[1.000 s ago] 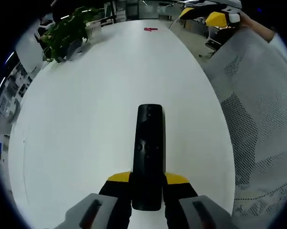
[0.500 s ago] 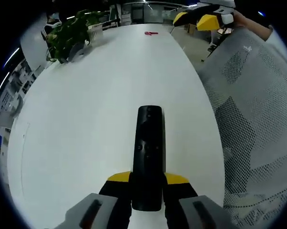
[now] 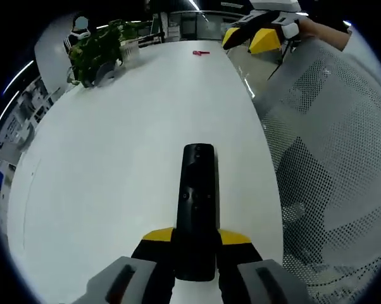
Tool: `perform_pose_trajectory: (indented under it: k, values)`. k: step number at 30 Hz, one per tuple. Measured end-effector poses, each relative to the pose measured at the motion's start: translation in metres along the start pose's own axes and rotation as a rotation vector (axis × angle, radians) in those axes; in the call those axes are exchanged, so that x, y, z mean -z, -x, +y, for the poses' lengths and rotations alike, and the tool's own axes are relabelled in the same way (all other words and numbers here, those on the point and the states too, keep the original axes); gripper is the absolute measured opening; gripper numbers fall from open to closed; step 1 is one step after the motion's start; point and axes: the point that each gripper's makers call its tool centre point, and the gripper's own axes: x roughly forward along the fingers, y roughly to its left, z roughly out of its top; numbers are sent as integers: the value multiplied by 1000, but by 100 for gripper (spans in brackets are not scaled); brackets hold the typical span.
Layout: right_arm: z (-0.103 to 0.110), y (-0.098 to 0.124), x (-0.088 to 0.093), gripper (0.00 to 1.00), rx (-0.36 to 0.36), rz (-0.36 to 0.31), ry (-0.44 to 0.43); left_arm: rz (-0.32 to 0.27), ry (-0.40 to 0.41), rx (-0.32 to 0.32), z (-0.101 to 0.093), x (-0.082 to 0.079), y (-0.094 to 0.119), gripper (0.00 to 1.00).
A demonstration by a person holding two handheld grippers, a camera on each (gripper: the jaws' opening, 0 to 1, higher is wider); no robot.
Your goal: Press the specified remote control buttons in sequence, fully releasing each button before pressing the next.
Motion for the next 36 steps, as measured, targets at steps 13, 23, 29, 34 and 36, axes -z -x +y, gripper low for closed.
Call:
perform_pose_trajectory:
  k: [13, 23, 29, 34, 36]
  values:
    - [13, -6, 11, 24, -61, 68, 35, -44, 9, -9, -19, 0, 1, 24]
    - [33, -10, 15, 22, -159, 135, 115, -23, -16, 8, -31, 1, 1, 24]
    - [43, -31, 8, 16, -224, 190, 213, -37, 6, 9, -29, 2, 1, 24]
    - [56, -56, 16, 0, -324, 279, 300, -44, 10, 7, -29, 3, 0, 24]
    - [59, -66, 24, 0, -344, 316, 338, -48, 13, 6, -29, 3, 0, 24]
